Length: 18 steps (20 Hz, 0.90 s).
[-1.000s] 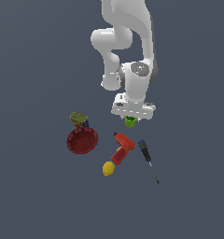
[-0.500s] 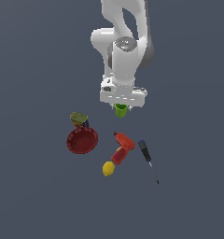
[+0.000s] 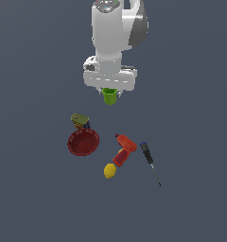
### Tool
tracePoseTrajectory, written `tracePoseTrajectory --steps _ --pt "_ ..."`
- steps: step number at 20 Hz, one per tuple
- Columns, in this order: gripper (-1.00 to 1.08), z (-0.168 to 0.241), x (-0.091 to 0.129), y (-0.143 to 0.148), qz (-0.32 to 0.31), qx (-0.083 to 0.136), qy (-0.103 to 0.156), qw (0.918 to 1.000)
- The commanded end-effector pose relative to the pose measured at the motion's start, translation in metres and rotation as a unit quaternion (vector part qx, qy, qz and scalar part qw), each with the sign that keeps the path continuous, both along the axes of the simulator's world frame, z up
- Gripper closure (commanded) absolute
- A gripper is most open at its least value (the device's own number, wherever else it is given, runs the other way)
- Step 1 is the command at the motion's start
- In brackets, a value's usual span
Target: Pick up a designated object from a clutter of objects.
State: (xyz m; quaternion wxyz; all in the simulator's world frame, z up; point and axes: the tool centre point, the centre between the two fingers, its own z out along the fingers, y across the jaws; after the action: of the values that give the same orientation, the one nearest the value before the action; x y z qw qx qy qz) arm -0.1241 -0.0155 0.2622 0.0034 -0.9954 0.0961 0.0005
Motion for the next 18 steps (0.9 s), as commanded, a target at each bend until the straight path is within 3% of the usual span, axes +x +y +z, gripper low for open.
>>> tracePoseTrajectory --steps 1,18 --pt "1.08 0.022 -0.003 -0.016 0.0 0.0 0.0 1.0" --pt "1.08 0.149 -0.015 -0.107 -0.001 -0.003 0.0 1.0"
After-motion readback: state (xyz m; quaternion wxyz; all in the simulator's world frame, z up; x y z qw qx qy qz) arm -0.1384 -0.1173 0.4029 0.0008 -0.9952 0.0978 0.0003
